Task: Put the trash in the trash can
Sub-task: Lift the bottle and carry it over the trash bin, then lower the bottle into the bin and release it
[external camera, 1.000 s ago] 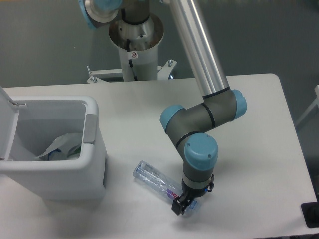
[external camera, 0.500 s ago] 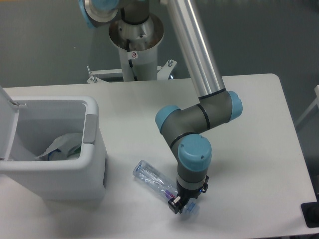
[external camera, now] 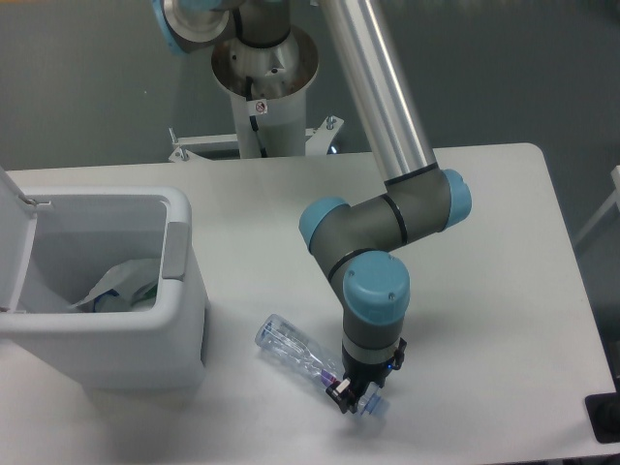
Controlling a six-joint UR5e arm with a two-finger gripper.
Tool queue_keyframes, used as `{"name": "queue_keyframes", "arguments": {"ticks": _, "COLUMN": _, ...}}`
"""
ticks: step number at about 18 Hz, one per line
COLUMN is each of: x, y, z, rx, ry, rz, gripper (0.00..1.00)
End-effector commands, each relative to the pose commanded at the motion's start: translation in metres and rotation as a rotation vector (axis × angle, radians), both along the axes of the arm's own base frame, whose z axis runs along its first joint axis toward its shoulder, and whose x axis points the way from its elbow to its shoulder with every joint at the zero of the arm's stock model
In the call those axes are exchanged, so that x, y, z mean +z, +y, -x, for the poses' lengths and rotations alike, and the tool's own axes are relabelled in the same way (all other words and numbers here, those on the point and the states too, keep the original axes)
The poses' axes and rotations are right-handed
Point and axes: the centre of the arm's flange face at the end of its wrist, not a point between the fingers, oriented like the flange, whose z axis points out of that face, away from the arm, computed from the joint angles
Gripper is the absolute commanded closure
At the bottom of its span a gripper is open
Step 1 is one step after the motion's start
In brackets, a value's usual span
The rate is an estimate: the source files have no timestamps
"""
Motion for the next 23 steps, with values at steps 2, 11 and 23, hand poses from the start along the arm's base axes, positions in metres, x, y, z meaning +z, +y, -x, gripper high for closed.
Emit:
{"name": "queue_keyframes", "arguments": {"ticks": 2, "x": 0.093, "y": -0.017, "z": 0.008, "rx": 0.0, "ry": 0.124, "rz": -0.091, "gripper": 0.49}}
{"name": "queue_keyframes", "arguments": {"ticks": 11, "x": 0.247, "y": 0.004, "z": -0.1, "rx": -0.269, "ry": 0.456, "rz": -0.261, "gripper": 0.49}}
{"name": "queue_keyframes", "arguments": {"ticks": 23, "x": 0.253, "y": 0.037, "z": -0.259, "rx": -0.483, "ry": 0.419, "rz": -0.307, "gripper": 0.49}}
